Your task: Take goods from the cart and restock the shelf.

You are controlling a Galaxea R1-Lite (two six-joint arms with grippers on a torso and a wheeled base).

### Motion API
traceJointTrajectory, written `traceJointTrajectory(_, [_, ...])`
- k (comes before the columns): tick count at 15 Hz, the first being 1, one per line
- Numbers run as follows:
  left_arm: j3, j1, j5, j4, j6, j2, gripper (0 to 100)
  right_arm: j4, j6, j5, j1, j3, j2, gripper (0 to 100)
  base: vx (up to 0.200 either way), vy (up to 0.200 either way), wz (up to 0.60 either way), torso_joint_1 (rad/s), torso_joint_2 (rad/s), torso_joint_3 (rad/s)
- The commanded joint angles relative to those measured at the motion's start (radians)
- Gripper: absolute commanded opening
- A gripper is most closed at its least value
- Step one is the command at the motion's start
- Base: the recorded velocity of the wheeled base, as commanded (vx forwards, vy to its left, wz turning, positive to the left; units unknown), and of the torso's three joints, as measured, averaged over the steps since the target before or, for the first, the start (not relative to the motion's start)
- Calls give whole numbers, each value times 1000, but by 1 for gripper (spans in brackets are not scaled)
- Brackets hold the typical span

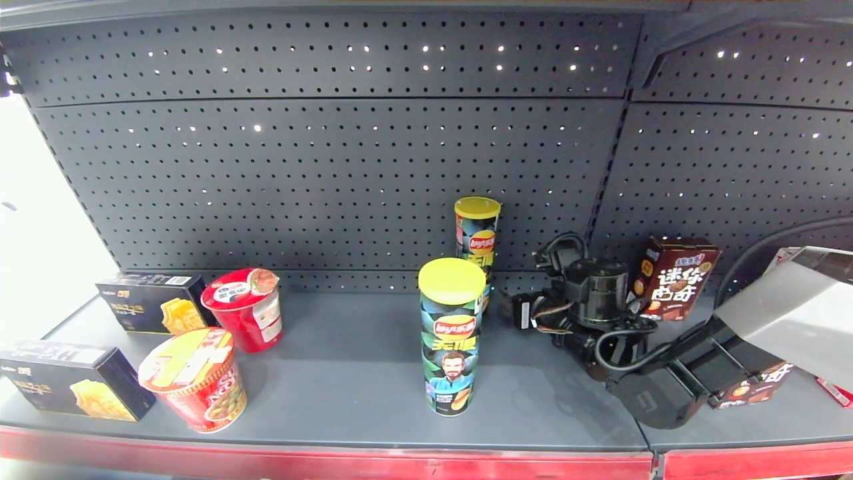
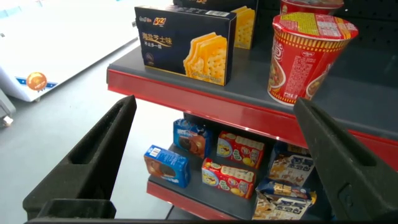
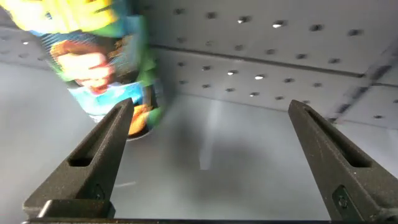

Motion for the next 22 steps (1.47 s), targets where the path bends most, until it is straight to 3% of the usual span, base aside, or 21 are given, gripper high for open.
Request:
traceJointTrajectory(1, [0, 0, 0, 0, -1, 0, 100, -5, -2, 0, -10, -12, 14, 100, 0, 0, 0, 0, 0, 0])
traceJointTrajectory(8, [0, 0, 0, 0, -1, 0, 100, -1, 3, 0, 6, -119, 69, 100, 0, 0, 0, 0, 0, 0])
traceJointTrajectory(13, [0, 0, 0, 0, -1, 0, 100, -7, 3, -4, 6, -102, 62, 100, 0, 0, 0, 0, 0, 0])
traceJointTrajectory(18, [0, 0, 0, 0, -1, 0, 100, 2, -15, 0, 14, 4, -98, 100, 0, 0, 0, 0, 0, 0])
traceJointTrajectory(22, [0, 0, 0, 0, -1, 0, 100, 134, -22, 10, 74, 117, -365, 100, 0, 0, 0, 0, 0, 0])
